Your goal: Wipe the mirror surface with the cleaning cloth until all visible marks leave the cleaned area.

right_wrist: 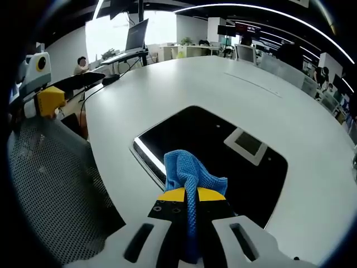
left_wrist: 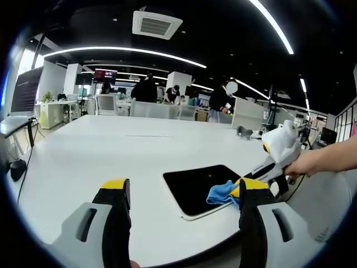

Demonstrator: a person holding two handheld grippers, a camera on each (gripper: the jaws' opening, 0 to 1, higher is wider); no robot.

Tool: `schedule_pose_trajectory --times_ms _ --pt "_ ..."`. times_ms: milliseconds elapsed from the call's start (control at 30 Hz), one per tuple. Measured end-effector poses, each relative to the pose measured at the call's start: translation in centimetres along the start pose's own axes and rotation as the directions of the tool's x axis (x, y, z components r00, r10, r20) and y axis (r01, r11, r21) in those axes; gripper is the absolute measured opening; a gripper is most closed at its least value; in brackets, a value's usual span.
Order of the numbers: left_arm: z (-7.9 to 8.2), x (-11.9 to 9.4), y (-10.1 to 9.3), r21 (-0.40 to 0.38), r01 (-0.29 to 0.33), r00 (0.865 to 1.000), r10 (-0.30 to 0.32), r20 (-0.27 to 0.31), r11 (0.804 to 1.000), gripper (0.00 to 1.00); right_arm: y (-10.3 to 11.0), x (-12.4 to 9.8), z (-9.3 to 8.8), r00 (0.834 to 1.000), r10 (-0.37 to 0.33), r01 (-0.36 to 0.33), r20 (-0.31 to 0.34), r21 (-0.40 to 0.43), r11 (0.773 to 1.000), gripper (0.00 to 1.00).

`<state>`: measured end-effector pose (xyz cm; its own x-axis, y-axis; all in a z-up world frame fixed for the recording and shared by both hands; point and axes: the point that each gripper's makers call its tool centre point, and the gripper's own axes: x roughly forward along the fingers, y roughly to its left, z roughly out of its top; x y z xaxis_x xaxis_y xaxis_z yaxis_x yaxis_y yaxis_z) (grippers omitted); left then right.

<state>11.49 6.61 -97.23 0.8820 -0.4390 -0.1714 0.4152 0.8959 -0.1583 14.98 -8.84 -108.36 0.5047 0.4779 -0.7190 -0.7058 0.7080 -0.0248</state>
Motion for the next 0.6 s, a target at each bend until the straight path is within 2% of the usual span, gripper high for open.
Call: schedule_pose_trajectory --times_ms 333,600 --pt "0.3 0.1 0.0 -0.008 -0.002 1.0 0.002 0.011 1.0 0.75 -1.8 1.4 1.4 1.0 -0.011 0.011 -0.019 -0.007 1.0 0.0" --pt "0.4 0.2 0.0 -0.01 -0.004 1.0 0.004 0.017 1.0 0.74 -3.5 2.6 2.6 1.0 -0.026 0.027 -0.013 0.024 0.999 0.0"
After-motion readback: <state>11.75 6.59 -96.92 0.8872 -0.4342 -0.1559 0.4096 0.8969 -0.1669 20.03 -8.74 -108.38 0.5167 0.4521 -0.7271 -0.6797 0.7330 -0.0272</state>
